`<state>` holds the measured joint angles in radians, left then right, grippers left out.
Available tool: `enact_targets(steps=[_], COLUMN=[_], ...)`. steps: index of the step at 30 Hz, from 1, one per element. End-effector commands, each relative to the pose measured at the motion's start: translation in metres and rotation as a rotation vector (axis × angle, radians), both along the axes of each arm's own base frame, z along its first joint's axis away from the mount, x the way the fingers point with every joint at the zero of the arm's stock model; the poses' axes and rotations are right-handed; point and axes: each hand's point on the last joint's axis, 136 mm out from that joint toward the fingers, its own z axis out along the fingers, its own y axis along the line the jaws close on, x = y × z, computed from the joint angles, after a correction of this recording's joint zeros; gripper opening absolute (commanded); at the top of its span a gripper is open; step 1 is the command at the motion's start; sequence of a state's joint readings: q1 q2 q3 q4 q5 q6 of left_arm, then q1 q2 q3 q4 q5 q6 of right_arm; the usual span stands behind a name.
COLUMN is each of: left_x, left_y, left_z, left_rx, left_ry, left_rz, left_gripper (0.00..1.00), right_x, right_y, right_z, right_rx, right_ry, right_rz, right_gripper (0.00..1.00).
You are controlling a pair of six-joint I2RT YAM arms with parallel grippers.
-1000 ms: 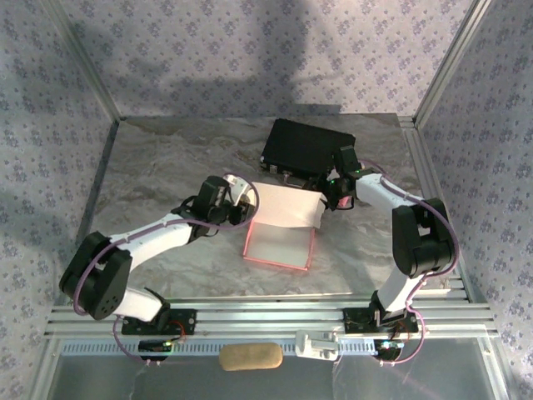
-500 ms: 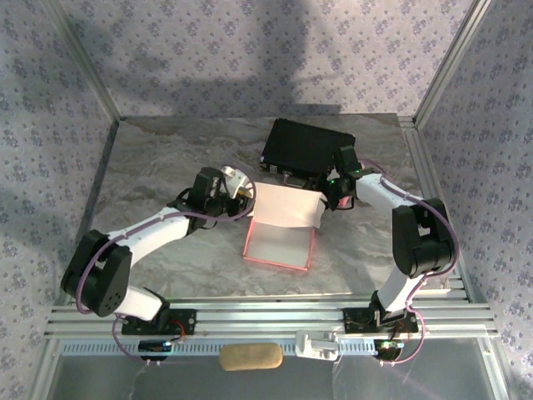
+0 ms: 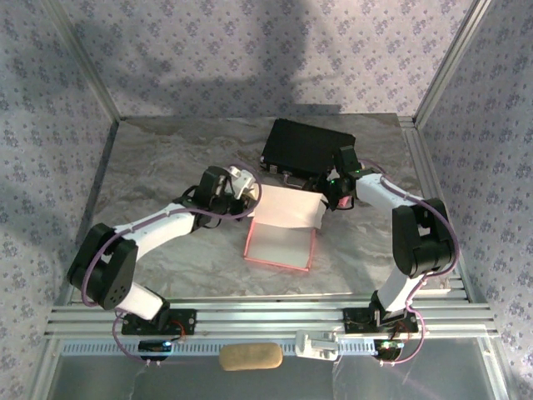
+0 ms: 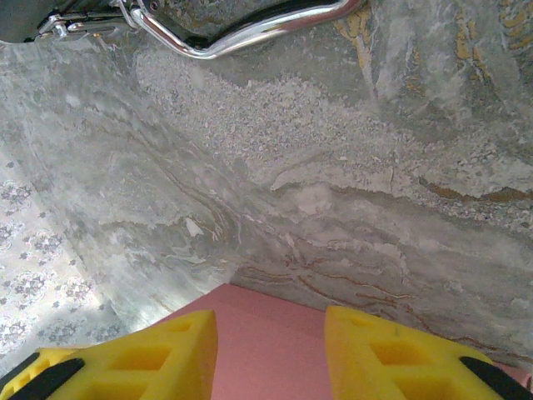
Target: Fold the paper box
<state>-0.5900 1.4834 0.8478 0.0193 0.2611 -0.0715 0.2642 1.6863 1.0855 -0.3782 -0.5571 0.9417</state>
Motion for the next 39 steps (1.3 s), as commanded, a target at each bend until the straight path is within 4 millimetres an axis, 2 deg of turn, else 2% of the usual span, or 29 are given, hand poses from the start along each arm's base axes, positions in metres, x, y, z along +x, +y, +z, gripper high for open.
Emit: enact_targets(steps=[1, 6, 9, 13, 20, 22, 23, 26, 28, 35, 39], left_x=[0.004, 0.008, 0.014, 0.025, 0.042, 0.048, 0.05, 0.054, 0.057, 0.057, 0.054], left_y=[-0.007, 0.001, 0.014, 0.036, 0.054, 0.06, 0.063, 0.065, 0.067, 0.068, 0.071], left_z=[0.009, 0.01, 0.015, 0.022, 0.036, 0.039, 0.04, 0.042, 0.041, 0.035, 0.033], left_rx=[0.015, 0.06, 0.076, 0.101, 0.125, 0.103, 0.091, 0.061, 0.038, -0.067, -0.136], left_ry=[-0.025, -0.052, -0.082, -0.133, -0.2, -0.188, -0.185, -0.191, -0.196, -0.235, -0.243], left_rz=[0.001, 0.096, 0.205, 0.342, 0.411, 0.435, 0.446, 0.47, 0.493, 0.52, 0.549], left_gripper=[0.16, 0.05, 0.02, 0.0, 0.0, 0.0, 0.0, 0.0, 0.0, 0.0, 0.0], right_x=[0.003, -0.003, -0.007, -0.007, 0.019, 0.022, 0.029, 0.031, 0.022, 0.028, 0.023], right_y=[0.0, -0.004, -0.007, 0.0, 0.018, 0.022, 0.027, 0.034, 0.035, 0.046, 0.049], right_z=[0.015, 0.015, 0.013, 0.011, 0.024, 0.021, 0.028, 0.022, 0.009, 0.003, -0.002], right_rx=[-0.001, -0.027, -0.032, -0.018, 0.023, 0.024, 0.04, 0.059, 0.072, 0.138, 0.146], right_ry=[-0.033, -0.036, -0.036, -0.033, -0.046, -0.027, -0.039, -0.024, 0.014, 0.038, 0.05], right_rz=[0.008, -0.004, -0.024, -0.026, -0.041, -0.044, -0.044, -0.063, -0.09, -0.155, -0.195], right_gripper=[0.4, 0.39, 0.39, 0.4, 0.41, 0.41, 0.41, 0.43, 0.44, 0.46, 0.46])
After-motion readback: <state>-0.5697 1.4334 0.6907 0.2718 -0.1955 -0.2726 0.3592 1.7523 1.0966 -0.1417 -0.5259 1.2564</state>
